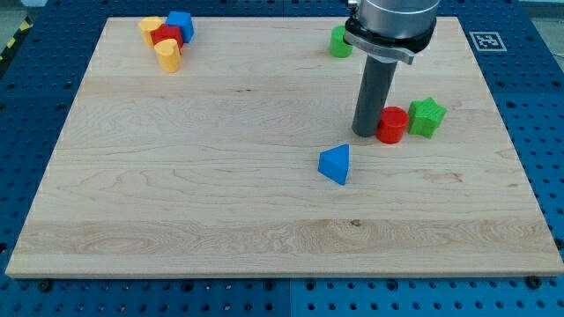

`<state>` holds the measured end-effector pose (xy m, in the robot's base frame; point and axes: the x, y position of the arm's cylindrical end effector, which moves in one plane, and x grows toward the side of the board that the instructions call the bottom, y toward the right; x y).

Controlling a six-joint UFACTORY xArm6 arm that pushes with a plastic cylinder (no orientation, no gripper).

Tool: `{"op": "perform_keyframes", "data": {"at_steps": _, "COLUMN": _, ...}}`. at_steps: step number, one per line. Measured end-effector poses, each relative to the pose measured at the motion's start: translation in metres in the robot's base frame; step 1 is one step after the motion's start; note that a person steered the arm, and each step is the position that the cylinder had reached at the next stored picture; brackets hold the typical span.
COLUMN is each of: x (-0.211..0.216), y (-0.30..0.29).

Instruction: Move the blue triangle closer to red circle

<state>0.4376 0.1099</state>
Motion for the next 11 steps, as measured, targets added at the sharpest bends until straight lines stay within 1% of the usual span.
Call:
{"op": "perform_keyframes", "data": {"at_steps": 1, "x": 0.000, "y": 0.015}}
{"op": "perform_keyframes", "data": {"at_steps": 2, "x": 0.000, "y": 0.016}}
{"op": "perform_keyframes", "data": {"at_steps": 3, "x": 0.001, "y": -0.006}}
{"op": "perform_keyframes", "data": {"at_steps": 4, "x": 0.011, "y": -0.089}}
{"op": "perform_keyframes", "data": {"at_steps": 5, "x": 0.052, "y": -0.122}}
{"op": "perform_keyframes", "data": {"at_steps": 6, "x": 0.099, "y": -0.092}}
{"op": "perform_keyframes", "data": {"at_steps": 7, "x": 0.100, "y": -0.089}}
{"op": "perform_keyframes", "data": {"at_steps": 8, "x": 0.080, "y": -0.070}}
{"op": "perform_keyframes", "data": {"at_steps": 10, "x": 0.048, "y": 0.019}}
{"op": "perform_keyframes", "data": {"at_steps": 11, "x": 0.038, "y": 0.051}}
